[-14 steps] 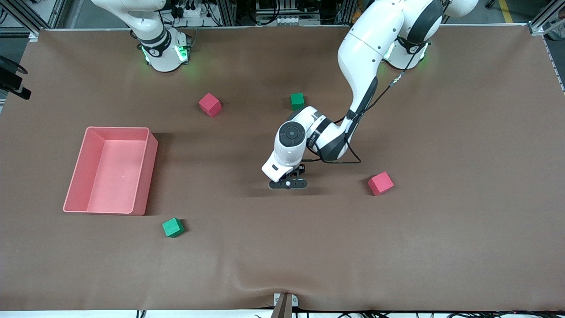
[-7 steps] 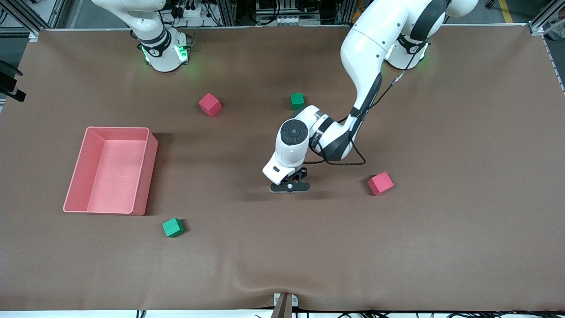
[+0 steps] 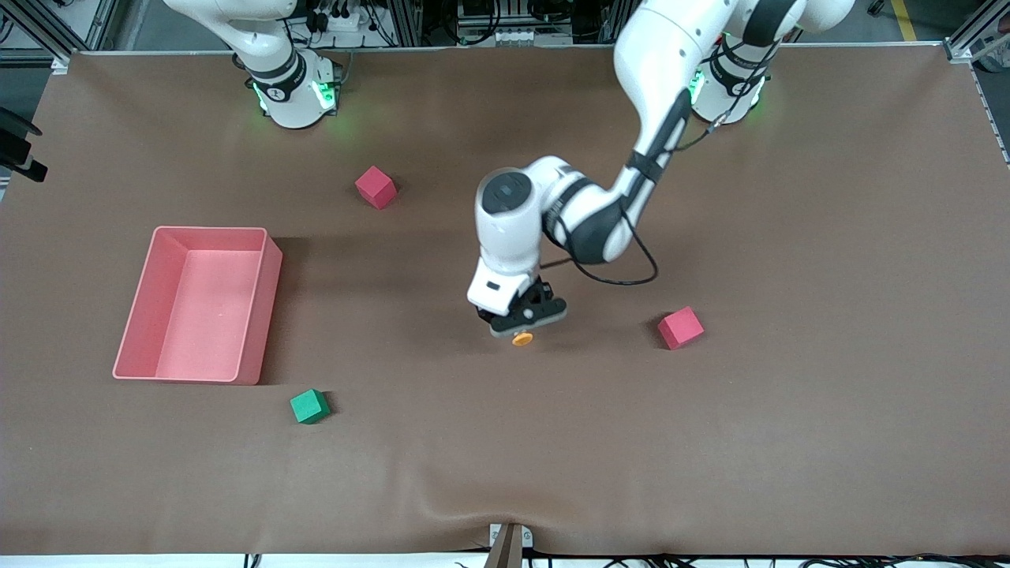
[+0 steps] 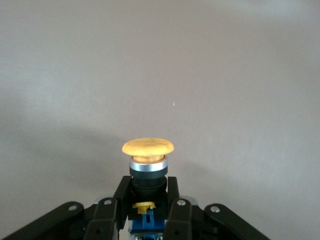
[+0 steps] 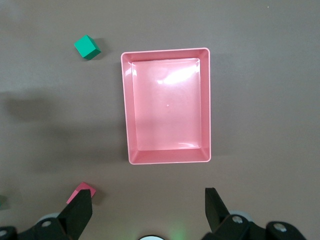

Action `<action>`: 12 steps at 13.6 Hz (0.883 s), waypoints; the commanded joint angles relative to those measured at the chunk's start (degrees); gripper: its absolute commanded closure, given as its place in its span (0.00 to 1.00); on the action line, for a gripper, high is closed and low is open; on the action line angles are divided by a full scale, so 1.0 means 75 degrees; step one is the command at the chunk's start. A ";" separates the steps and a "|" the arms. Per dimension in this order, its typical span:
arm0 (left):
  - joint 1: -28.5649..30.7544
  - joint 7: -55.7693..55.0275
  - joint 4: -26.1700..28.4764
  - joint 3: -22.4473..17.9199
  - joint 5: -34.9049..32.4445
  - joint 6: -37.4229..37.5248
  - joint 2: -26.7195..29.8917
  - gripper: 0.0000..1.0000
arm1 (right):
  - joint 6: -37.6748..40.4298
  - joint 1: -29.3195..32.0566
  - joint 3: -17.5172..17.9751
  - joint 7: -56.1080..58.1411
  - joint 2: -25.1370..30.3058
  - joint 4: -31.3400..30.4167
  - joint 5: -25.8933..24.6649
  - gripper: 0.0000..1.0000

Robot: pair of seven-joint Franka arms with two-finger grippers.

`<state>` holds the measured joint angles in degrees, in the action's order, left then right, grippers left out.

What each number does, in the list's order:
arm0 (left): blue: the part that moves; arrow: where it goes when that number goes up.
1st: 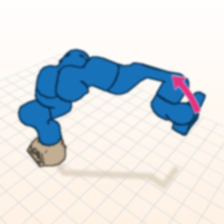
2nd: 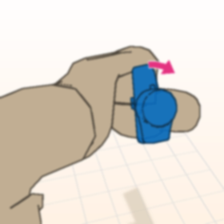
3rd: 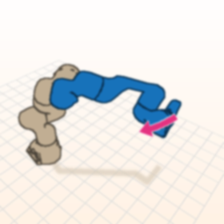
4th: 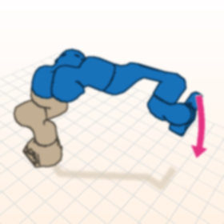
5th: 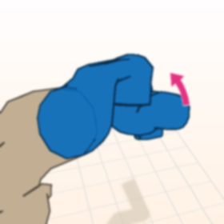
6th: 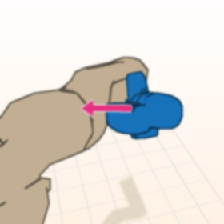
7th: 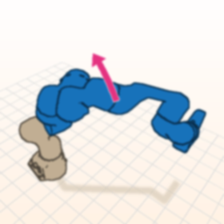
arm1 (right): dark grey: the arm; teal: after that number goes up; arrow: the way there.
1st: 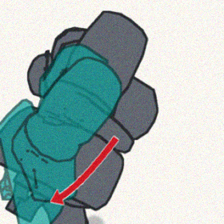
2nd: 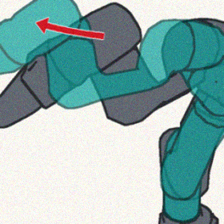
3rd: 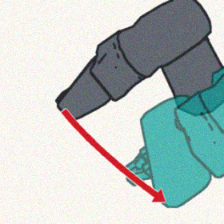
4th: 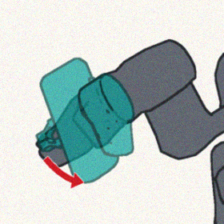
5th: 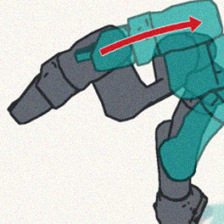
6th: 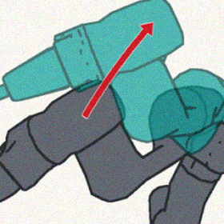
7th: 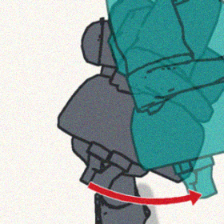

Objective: Place and upright button with both arms
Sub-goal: 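Lift the button with the left gripper and turn it cap up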

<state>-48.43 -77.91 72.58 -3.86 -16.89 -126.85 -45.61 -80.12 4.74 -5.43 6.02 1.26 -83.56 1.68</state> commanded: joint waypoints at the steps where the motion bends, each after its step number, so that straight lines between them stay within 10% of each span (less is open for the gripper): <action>1: -0.0584 -0.1819 0.0132 -0.0259 -0.1329 0.0376 0.0198 1.00 | 0.0042 0.0141 0.0092 0.0100 -0.0027 0.0020 0.0069 0.00; 4: -0.1322 -0.2872 0.0144 -0.0294 -0.3284 0.1336 0.0058 1.00 | 0.0042 0.0141 0.0092 0.0100 -0.0027 0.0009 0.0081 0.00; 12: -0.1909 -0.5382 0.0190 -0.0329 -0.4345 0.3235 0.0034 1.00 | 0.0042 0.0130 0.0092 0.0100 -0.0038 0.0009 0.0104 0.00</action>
<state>-61.18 -113.27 73.64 -5.34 -47.45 -105.69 -45.39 -80.12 4.75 -5.39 6.03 1.06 -83.69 1.72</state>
